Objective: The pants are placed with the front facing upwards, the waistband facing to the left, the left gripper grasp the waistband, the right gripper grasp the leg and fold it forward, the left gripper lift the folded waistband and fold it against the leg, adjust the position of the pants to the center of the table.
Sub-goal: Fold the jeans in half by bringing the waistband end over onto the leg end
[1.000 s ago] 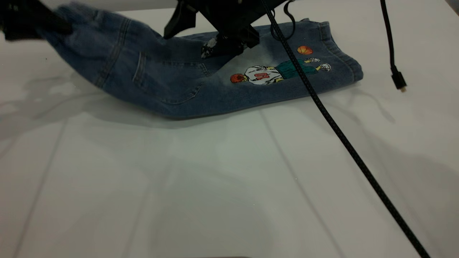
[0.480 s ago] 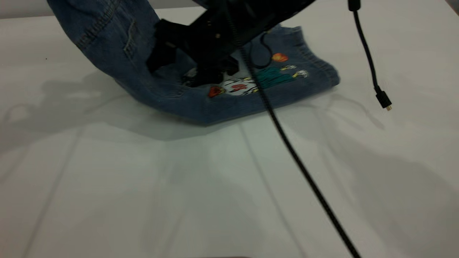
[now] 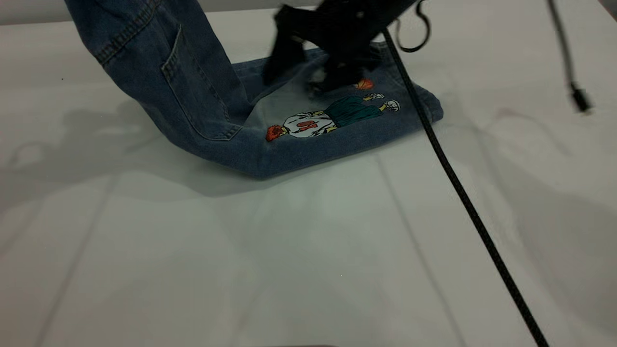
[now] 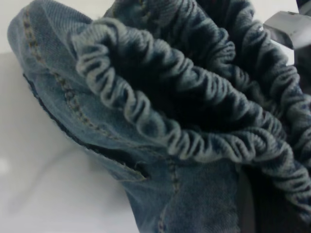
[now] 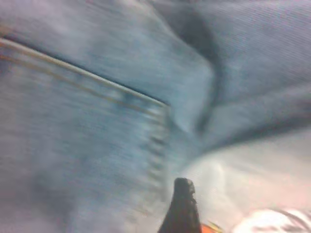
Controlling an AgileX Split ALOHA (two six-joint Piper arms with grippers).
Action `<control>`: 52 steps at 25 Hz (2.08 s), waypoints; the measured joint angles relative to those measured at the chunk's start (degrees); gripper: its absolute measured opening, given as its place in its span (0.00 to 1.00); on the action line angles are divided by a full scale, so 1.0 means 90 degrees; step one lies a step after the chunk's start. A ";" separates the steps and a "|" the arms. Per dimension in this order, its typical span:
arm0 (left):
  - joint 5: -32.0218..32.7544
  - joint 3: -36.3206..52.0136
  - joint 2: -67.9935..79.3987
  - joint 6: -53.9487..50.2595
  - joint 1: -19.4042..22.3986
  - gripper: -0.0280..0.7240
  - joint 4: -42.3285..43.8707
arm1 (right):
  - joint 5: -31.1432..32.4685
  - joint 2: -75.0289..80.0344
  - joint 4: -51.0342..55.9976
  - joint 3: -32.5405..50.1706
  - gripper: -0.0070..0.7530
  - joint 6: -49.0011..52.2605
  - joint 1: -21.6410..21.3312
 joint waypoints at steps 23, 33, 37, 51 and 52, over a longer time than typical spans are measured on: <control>-0.1540 0.0000 -0.0005 0.0010 -0.2283 0.16 -0.0344 | 0.0660 -0.0882 -0.0874 -0.0045 0.71 0.0279 -0.1311; -0.2619 -0.0220 0.0447 0.0010 -0.2958 0.16 -0.0464 | 0.1141 -0.1815 -0.0984 -0.0045 0.71 0.0279 -0.2054; -0.2648 -0.0578 0.1017 0.0010 -0.3069 0.16 -0.0510 | 0.1212 -0.2048 -0.0984 -0.0045 0.71 0.0277 -0.2054; -0.2574 -0.1705 0.2794 0.0010 -0.3363 0.16 -0.0715 | 0.1746 -0.2450 -0.0991 -0.0052 0.71 0.0277 -0.2054; -0.2574 -0.1721 0.2837 0.0010 -0.3376 0.17 -0.0715 | 0.1807 -0.2450 -0.0991 -0.0052 0.71 0.0277 -0.2054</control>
